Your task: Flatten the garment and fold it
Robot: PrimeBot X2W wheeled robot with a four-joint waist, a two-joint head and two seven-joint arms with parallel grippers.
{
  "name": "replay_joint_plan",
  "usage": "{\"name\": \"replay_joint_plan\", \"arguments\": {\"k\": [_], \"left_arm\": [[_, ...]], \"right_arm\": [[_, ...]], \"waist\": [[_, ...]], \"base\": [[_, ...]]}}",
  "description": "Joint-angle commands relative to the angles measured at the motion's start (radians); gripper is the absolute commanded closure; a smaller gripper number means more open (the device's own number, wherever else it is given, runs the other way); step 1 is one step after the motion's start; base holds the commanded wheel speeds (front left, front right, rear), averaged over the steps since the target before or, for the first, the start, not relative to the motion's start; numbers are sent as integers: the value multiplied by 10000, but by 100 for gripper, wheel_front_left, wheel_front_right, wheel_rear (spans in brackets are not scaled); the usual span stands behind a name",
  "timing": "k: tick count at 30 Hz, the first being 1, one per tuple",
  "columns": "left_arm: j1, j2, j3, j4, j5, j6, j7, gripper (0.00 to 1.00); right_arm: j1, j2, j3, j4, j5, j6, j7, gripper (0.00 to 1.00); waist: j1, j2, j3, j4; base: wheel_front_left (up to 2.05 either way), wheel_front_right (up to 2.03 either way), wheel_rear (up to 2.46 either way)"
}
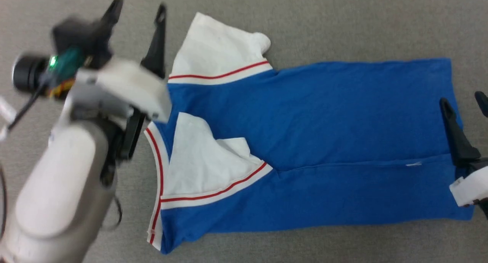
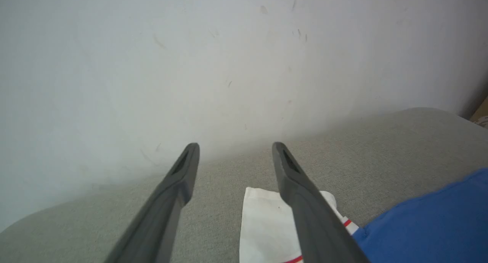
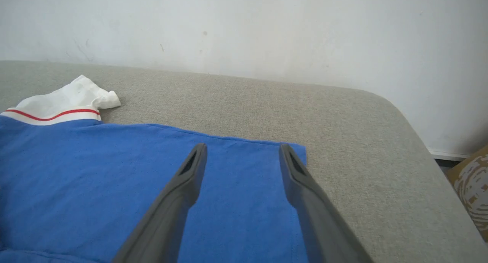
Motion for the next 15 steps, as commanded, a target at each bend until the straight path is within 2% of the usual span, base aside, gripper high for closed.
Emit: {"name": "replay_joint_plan", "arguments": {"k": [1,5,9,12,15], "left_arm": [[-570,81,-217,345,157,-281,282,0],[-2494,51,-790,1697,161,-1172,1406,0],[-3634,-76,-1165,3027,-74,-1809,2451,0],[-4040,-95,-1272,3793,-261,-2014,3137,0],[-4324,35,-1268,4327,-234,-1988,3564,0]], "right_arm": [[-180,-69,83,131,51,-21,-102,0],[-424,-139,355,474,165,-21,-328,0],[-668,-202,557,702,300,-21,-545,0],[-865,-255,714,804,389,-21,-670,0],[-1058,-279,861,903,481,-21,-783,0]], "waist": [[-3,1,804,-305],[-3,1,1366,-537],[-3,1,1853,-773],[-3,1,2145,-974],[-3,1,2367,-1207]], "base": [[0,0,0],[0,0,0],[0,0,0],[0,0,0],[0,0,0]]}}
